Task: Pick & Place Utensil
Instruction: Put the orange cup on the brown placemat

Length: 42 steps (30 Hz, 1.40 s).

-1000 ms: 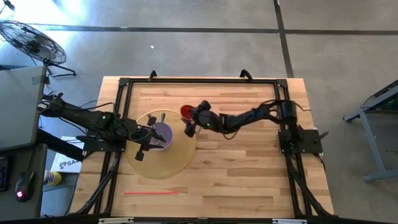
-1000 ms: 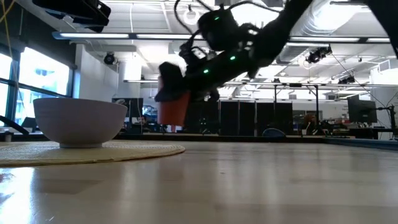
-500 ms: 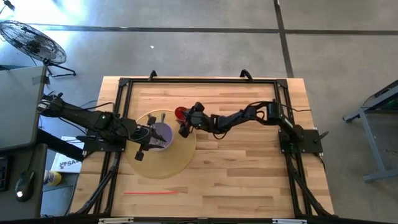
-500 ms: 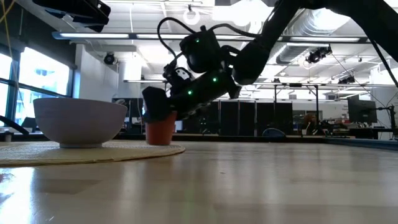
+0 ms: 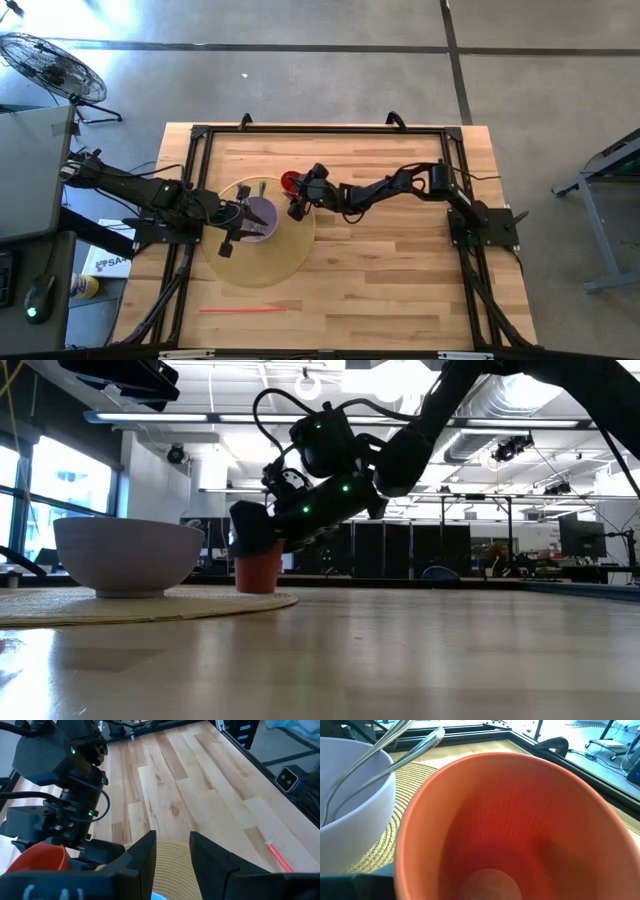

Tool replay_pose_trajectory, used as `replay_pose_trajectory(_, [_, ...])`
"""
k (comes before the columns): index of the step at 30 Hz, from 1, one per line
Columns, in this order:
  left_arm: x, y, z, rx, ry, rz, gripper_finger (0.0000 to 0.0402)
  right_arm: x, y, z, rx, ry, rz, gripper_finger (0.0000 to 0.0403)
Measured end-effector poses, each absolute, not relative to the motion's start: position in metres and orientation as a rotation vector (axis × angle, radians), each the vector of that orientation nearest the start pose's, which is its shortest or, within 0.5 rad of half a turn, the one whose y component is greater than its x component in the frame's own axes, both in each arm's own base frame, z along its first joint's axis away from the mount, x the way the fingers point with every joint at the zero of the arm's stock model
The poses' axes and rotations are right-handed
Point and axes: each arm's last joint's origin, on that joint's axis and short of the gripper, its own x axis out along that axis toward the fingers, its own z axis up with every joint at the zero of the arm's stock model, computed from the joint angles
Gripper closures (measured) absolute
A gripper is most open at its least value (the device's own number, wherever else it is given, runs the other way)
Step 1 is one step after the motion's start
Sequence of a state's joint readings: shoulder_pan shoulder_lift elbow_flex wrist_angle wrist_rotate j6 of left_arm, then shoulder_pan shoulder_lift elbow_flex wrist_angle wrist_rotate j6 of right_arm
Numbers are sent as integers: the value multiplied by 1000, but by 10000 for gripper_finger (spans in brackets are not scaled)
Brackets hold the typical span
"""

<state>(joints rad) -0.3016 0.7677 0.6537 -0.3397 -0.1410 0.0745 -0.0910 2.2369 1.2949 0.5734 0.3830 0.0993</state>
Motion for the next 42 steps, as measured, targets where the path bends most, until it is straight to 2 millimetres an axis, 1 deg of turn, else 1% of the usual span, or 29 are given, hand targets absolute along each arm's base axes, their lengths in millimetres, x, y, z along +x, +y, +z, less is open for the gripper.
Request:
replay_pose_trajectory(5, [161, -46, 276, 172, 437, -174, 286, 461, -52, 114, 10, 357, -457, 111])
replay_pose_trajectory(11, [161, -46, 276, 172, 437, -173, 286, 461, -53, 114, 13, 357, -477, 105])
replay_pose_trajectory(13, [161, -46, 276, 172, 437, -173, 286, 461, -53, 114, 13, 358, -476, 92])
replay_pose_trajectory(19, [160, -46, 276, 166, 438, -198, 286, 461, -53, 114, 14, 361, -477, 29])
replay_pose_trajectory(23, [160, -47, 276, 158, 439, -222, 286, 461, -53, 114, 20, 359, -477, 7])
replay_pose_trajectory(36, [160, -47, 276, 154, 440, -222, 286, 460, -41, 111, -3, 398, -490, 11])
replay_pose_trajectory(42, [160, -47, 276, 155, 440, -222, 286, 460, -41, 114, -3, 396, -492, 15])
